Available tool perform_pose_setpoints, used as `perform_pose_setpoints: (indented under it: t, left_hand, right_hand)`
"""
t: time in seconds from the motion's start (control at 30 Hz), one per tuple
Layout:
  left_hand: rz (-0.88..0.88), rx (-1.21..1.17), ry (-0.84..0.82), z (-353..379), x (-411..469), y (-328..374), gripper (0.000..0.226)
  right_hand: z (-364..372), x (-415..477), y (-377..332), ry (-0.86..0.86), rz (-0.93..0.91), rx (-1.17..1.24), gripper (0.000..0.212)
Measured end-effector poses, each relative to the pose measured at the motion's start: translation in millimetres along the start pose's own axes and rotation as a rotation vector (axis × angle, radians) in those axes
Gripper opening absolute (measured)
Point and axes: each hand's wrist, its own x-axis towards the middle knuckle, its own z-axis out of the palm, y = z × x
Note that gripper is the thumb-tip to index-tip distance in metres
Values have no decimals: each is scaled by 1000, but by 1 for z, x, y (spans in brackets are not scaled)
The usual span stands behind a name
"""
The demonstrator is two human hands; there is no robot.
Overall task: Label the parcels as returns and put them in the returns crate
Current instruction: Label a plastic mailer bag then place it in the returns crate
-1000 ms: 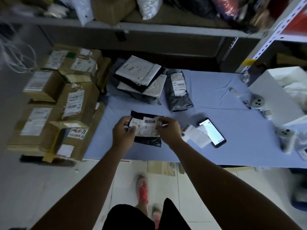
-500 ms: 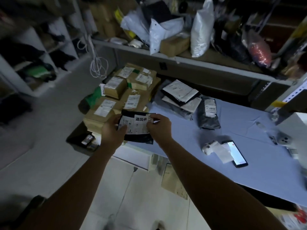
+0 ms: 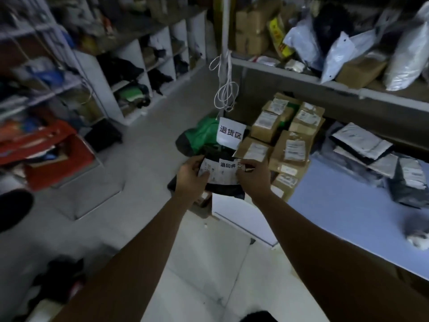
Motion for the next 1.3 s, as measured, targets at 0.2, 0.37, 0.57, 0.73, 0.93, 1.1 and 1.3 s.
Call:
perform_pose_setpoints:
  t: [0.2,0.37,0.57,0.73,0.93,1.1,1.3]
  left_hand:
    - [-134,30,-24,-46,71,-70,39]
    - [-174,105,-52,-54,162,-136,39]
    - [-63,265,-176,-42,295,-201,48]
    - [-23,356,-351,-9,391,-262,24]
    - [-55,363,-555,41,488,-337,27]
    - [-55,367,-664,94,553,-418,38]
    - [-51,446,-719,170,611,-543,43]
  right_hand:
    - [100,45,6,-59,48,-22,27]
    - [186,118,29,-39,128,-11,25]
    - [255,229,34,-48,168,-43,22]
    - [298,306,63,1,300,-89,26]
    - [348,390,116,99,477,-73,33]
    - [393,466,184,157,535,-105,35]
    - [465,548,315,177,564,-90,41]
